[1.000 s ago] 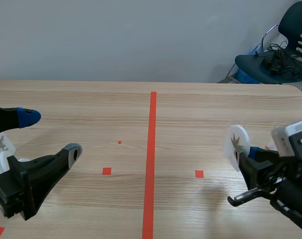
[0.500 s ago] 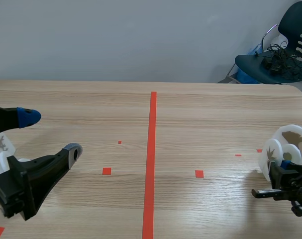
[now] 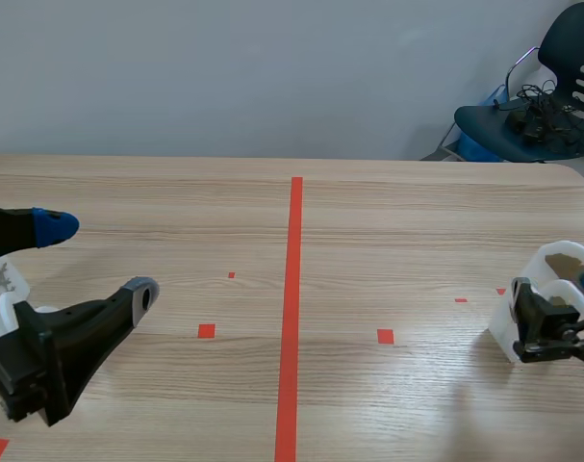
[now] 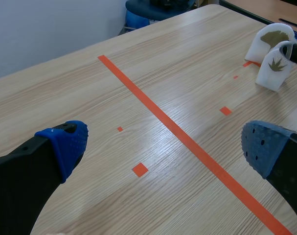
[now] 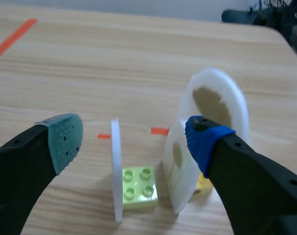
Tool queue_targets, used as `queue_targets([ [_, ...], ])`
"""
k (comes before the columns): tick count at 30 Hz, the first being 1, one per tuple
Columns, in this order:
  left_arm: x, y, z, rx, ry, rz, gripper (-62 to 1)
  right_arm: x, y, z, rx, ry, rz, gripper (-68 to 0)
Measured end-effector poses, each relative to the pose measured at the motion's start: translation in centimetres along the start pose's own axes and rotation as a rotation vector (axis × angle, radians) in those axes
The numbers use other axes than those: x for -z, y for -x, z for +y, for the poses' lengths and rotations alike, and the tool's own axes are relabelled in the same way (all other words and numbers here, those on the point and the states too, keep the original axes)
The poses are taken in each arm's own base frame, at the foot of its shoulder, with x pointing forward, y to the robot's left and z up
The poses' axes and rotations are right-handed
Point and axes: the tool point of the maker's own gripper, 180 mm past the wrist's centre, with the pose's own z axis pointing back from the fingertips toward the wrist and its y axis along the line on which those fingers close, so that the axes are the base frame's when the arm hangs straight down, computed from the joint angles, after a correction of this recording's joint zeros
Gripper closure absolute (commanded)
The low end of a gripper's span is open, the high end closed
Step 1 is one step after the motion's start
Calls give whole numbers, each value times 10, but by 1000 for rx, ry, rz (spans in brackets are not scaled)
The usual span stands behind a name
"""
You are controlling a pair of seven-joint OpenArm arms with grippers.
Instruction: Do the leaf sorting experiment
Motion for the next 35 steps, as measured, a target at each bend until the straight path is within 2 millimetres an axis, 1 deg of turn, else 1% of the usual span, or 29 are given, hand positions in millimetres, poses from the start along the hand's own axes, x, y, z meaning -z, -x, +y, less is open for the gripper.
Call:
queue_targets([
  [1,0,0,0,0,0,0,-623,2,-13,2,8,-22,-34,-517],
  [3,0,0,0,0,0,0,-623,7,-43,6,38,-55,-115,-607],
  [5,0,0,0,0,0,0,-623,13,-71,9,59,-74,-167,-672],
  [6,0,0,0,0,0,0,-623,15,-83,12,54,-93,-178,-679],
  [8,0,0,0,0,0,0,-623,20,-99,18,19,-129,-153,-679],
  [11,0,0,0,0,0,0,-623,24,-105,30,-73,-201,-52,-679],
  [14,0,0,0,0,0,0,-623,12,-123,49,-80,-288,-79,-679],
  [16,0,0,0,0,0,0,-623,-1,-129,64,-91,-343,-80,-679],
  [18,0,0,0,0,0,0,-623,-16,-129,80,-101,-412,-60,-679],
  [19,0,0,0,0,0,0,-623,-24,-125,88,-98,-448,-39,-679],
  [21,0,0,0,0,0,0,-623,-39,-112,99,-91,-504,15,-679],
  [24,0,0,0,0,0,0,-623,-51,-91,103,-70,-521,86,-679],
  [27,0,0,0,0,0,0,-623,-53,-87,107,-61,-545,97,-679],
  [31,0,0,0,0,0,0,-623,-51,-89,110,-57,-554,88,-679],
  [35,0,0,0,0,0,0,-623,-49,-91,109,-60,-548,79,-679],
])
